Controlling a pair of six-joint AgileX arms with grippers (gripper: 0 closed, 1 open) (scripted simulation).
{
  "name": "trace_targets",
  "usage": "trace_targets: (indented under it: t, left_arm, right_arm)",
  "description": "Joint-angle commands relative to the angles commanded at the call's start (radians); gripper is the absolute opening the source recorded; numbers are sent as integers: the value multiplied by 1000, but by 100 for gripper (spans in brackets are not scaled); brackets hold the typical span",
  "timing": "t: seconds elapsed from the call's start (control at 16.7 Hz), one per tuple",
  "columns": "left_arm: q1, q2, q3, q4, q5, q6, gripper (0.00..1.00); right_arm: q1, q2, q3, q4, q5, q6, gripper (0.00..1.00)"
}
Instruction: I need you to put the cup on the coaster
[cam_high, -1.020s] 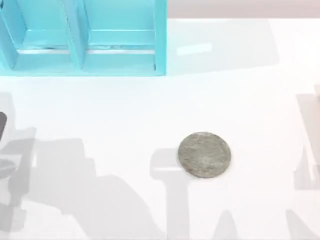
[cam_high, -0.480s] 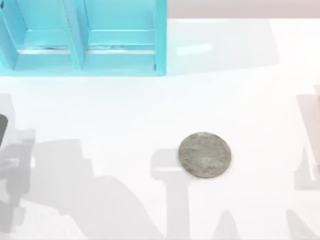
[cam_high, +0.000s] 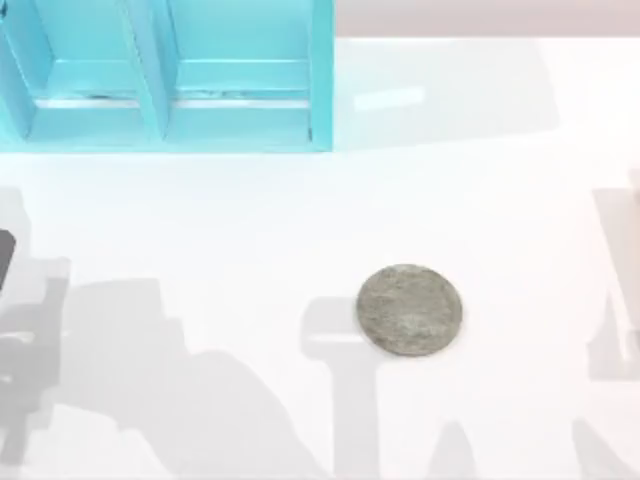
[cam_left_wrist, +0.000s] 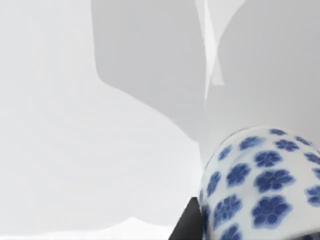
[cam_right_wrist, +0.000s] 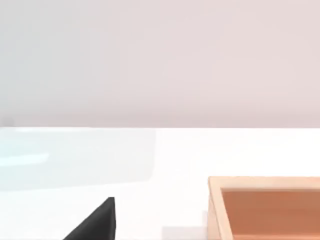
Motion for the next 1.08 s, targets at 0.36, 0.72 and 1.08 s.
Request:
trace_targets:
  t: [0.36, 0.72, 1.08]
  left_arm:
    - [0, 0, 0, 0, 0, 0, 0]
    - [-6, 4, 9, -5, 0, -8, 0]
    - [-126, 145, 253, -121, 0, -271, 0]
  right_arm:
    - [0, 0, 0, 0, 0, 0, 100]
    - [0, 0, 0, 0, 0, 0, 100]
    - [0, 0, 0, 0, 0, 0, 100]
